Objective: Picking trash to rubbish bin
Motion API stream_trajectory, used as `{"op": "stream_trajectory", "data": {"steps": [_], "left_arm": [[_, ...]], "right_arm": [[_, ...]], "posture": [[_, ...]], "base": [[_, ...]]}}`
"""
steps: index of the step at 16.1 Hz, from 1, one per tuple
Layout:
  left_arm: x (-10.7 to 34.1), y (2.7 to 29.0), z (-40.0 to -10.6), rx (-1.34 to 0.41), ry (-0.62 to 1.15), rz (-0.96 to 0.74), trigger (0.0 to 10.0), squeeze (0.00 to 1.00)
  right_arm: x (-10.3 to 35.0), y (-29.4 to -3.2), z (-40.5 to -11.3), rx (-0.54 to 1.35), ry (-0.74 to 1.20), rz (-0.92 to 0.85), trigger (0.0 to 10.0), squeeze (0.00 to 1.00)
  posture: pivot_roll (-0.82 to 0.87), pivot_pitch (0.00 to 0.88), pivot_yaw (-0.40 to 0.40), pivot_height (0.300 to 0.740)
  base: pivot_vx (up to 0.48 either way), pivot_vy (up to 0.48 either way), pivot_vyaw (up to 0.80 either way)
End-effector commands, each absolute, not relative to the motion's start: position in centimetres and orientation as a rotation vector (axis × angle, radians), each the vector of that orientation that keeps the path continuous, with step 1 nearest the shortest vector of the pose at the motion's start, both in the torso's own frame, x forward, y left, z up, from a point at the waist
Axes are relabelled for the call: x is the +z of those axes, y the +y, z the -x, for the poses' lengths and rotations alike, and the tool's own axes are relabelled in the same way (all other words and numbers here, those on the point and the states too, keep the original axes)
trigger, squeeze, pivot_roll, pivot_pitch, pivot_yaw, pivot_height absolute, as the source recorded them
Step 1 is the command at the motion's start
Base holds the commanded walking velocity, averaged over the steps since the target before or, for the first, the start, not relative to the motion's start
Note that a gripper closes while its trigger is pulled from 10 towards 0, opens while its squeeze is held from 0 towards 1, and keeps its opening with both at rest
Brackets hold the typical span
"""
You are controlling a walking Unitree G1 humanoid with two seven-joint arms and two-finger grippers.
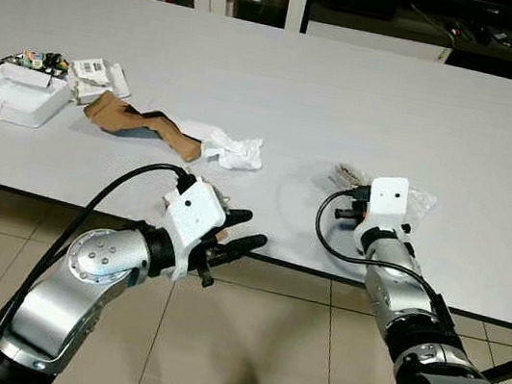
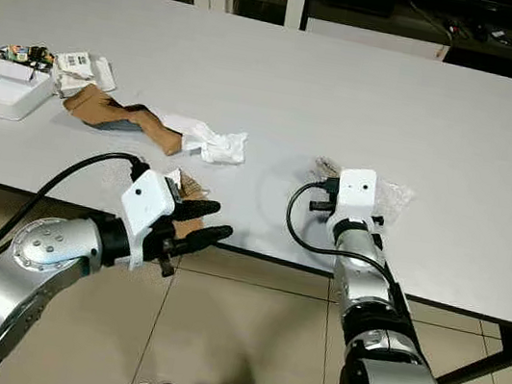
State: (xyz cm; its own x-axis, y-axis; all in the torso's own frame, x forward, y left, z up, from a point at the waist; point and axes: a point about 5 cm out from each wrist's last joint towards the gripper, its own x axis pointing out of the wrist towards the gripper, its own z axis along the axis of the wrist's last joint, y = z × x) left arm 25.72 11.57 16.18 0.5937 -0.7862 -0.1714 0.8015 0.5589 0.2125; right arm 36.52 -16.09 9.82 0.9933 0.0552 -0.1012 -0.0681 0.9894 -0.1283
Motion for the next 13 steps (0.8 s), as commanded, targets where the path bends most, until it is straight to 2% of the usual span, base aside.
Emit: {"op": "stream_trajectory", "data": {"steps": [1, 2, 3, 7, 9, 13], "left_arm": [[16.1, 11.4, -25.8, -0.934, 0.057, -0.291, 10.0, 0.00], [16.1, 11.4, -25.8, -0.934, 0.057, -0.291, 10.0, 0.00], [16.1, 11.4, -25.9, -0.928, 0.051, -0.288, 10.0, 0.00], [16.3, 11.2, -26.2, -0.915, 0.033, -0.282, 10.0, 0.00], [16.3, 10.9, -26.4, -0.897, 0.015, -0.272, 10.0, 0.00], [16.4, 10.4, -26.7, -0.868, -0.014, -0.258, 10.0, 0.00]], "right_arm": [[8.4, -16.5, -35.9, 0.034, 0.167, 0.130, 0.0, 0.00], [8.4, -16.5, -35.9, 0.027, 0.170, 0.131, 0.0, 0.00], [8.6, -17.0, -36.0, -0.006, 0.170, 0.106, 10.0, 0.00], [10.8, -17.3, -37.0, -0.041, 0.081, -0.027, 10.0, 0.00], [13.7, -17.5, -38.1, -0.086, -0.021, -0.228, 10.0, 0.00], [15.6, -17.3, -38.4, -0.084, -0.100, -0.265, 10.0, 0.00]], "posture": [[0.03, 0.088, 0.012, 0.740], [0.03, 0.088, 0.012, 0.740], [0.03, 0.084, 0.010, 0.740], [0.03, 0.080, 0.006, 0.740], [0.02, 0.079, 0.003, 0.740], [0.02, 0.077, 0.003, 0.740]], "base": [[0.000, 0.000, 0.00], [0.000, 0.000, 0.00], [0.000, 0.000, 0.00], [0.000, 0.000, 0.00], [0.000, 0.000, 0.00], [0.000, 0.000, 0.00]]}}
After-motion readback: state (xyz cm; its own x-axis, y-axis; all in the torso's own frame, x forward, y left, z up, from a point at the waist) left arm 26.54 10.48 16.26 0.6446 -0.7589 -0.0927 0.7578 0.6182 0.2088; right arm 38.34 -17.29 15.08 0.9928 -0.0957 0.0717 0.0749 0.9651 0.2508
